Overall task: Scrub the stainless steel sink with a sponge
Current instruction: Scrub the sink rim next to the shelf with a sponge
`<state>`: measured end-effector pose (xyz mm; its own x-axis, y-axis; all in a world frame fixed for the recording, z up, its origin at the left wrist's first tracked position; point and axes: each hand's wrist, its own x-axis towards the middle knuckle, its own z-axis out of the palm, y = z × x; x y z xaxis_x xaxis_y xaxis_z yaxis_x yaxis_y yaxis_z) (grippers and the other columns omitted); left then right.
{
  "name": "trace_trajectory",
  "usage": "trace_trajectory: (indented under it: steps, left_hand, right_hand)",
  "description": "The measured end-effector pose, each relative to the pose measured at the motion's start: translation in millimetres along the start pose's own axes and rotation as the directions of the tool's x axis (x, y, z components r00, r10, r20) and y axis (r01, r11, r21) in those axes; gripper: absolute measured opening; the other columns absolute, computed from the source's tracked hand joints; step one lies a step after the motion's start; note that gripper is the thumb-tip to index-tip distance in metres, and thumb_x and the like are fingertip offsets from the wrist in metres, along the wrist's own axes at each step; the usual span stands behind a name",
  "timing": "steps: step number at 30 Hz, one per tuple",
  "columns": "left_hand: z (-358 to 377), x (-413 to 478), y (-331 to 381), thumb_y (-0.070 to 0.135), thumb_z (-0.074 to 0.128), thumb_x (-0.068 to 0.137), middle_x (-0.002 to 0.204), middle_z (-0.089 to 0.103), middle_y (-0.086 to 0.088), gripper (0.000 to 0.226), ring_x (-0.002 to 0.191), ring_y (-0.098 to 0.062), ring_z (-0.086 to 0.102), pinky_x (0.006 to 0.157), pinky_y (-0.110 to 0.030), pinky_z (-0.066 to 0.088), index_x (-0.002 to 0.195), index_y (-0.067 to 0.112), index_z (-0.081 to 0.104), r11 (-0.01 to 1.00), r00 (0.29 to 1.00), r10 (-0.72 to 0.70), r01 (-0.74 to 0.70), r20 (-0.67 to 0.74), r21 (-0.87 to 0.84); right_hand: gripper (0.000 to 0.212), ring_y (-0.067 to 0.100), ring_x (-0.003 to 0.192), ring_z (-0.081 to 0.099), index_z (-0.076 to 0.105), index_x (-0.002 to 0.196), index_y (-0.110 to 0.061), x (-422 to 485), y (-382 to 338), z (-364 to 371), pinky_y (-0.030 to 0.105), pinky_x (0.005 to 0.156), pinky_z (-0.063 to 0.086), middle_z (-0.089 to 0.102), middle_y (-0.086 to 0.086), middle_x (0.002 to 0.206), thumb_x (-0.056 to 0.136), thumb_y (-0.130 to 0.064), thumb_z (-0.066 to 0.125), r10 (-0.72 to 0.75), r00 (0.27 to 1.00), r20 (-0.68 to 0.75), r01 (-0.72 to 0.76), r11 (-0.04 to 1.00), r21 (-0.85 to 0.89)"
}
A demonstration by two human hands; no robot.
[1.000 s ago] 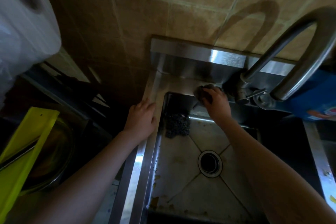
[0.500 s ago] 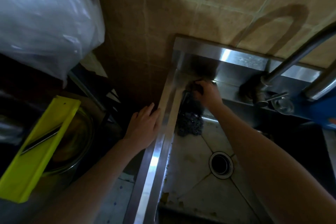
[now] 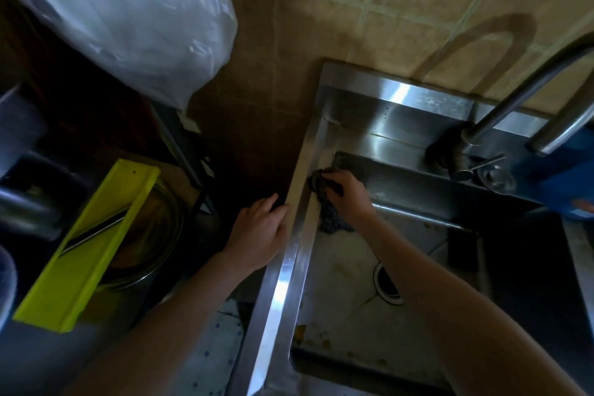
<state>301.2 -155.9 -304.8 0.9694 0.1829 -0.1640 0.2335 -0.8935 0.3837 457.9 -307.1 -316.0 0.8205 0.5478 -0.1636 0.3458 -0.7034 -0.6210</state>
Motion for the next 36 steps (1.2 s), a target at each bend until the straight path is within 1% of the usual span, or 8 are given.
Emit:
trace_trajectory:
  steps: [6,11,16,21,28,31,33,36]
  left_hand:
    - [5,-24,7,0.03,0.041,0.095,0.152,0.03,-0.006,0.045,0.136,-0.026,0.03,0.107,-0.041,0.03,0.139,0.024,0.04,0.997,0.997,-0.072,0.072,0.019,0.012]
    - [9,-56,17,0.027,0.046,0.092,0.149,0.034,-0.01,0.049,0.131,-0.031,0.038,0.105,-0.044,0.036,0.14,0.019,0.04,0.991,0.992,-0.13,0.13,-0.002,0.029]
    - [19,-98,24,0.025,0.046,0.093,0.151,0.029,-0.007,0.051,0.133,-0.03,0.035,0.106,-0.045,0.034,0.142,0.021,0.035,0.982,0.982,-0.188,0.187,0.019,0.036]
    - [28,-134,31,0.026,0.047,0.093,0.151,0.03,-0.007,0.051,0.132,-0.03,0.036,0.106,-0.043,0.033,0.142,0.022,0.035,0.974,0.974,-0.227,0.228,-0.008,0.018]
    - [39,-184,39,0.033,0.043,0.096,0.146,0.038,-0.008,0.043,0.128,-0.029,0.042,0.101,-0.044,0.037,0.137,0.021,0.043,0.963,0.959,-0.268,0.265,-0.093,-0.041]
    - [45,-204,44,0.031,0.044,0.095,0.146,0.04,-0.009,0.043,0.127,-0.029,0.043,0.101,-0.043,0.037,0.136,0.019,0.045,0.954,0.948,-0.298,0.292,-0.113,-0.062]
    - [49,-214,46,0.029,0.045,0.094,0.146,0.04,-0.008,0.042,0.127,-0.028,0.043,0.102,-0.042,0.035,0.135,0.019,0.046,0.946,0.94,-0.323,0.318,-0.107,-0.058]
    - [55,-225,48,0.028,0.045,0.094,0.148,0.036,-0.006,0.046,0.13,-0.027,0.039,0.105,-0.042,0.032,0.139,0.023,0.04,0.936,0.933,-0.352,0.349,-0.072,-0.049]
  right_hand:
    - [0.037,0.029,0.118,0.054,0.062,0.123,-0.011,-52,-3,16,0.024,0.1,0.036,0.056,0.011,0.131,0.087,-0.008,0.061,-0.081,0.994,0.072,0.081,0.997,0.003]
    - [0.034,0.031,0.125,0.047,0.062,0.125,-0.01,-94,-9,26,0.038,0.11,0.036,0.053,0.011,0.136,0.091,-0.011,0.058,-0.152,0.979,0.133,0.156,0.988,-0.021]
    - [0.037,0.031,0.122,0.049,0.06,0.126,-0.012,-136,-16,34,0.037,0.107,0.038,0.053,0.009,0.136,0.089,-0.012,0.058,-0.202,0.961,0.189,0.209,0.978,-0.017]
    - [0.038,0.03,0.121,0.051,0.06,0.126,-0.011,-168,-18,41,0.034,0.106,0.039,0.053,0.01,0.135,0.089,-0.01,0.058,-0.226,0.947,0.23,0.228,0.973,0.015]
    - [0.037,0.027,0.121,0.05,0.06,0.127,-0.015,-202,-20,49,0.033,0.104,0.04,0.052,0.007,0.135,0.09,-0.011,0.057,-0.253,0.927,0.278,0.259,0.966,0.015]
    - [0.037,0.026,0.122,0.05,0.06,0.126,-0.013,-214,-21,51,0.028,0.102,0.038,0.053,0.006,0.134,0.089,-0.009,0.057,-0.279,0.915,0.291,0.281,0.959,0.038]
    - [0.037,0.026,0.122,0.051,0.06,0.126,-0.012,-220,-21,51,0.025,0.102,0.037,0.054,0.007,0.135,0.089,-0.008,0.058,-0.297,0.905,0.303,0.298,0.953,0.044]
    - [0.039,0.026,0.122,0.052,0.06,0.127,-0.014,-230,-21,51,0.027,0.103,0.038,0.053,0.006,0.136,0.088,-0.009,0.059,-0.311,0.889,0.335,0.318,0.947,0.034]
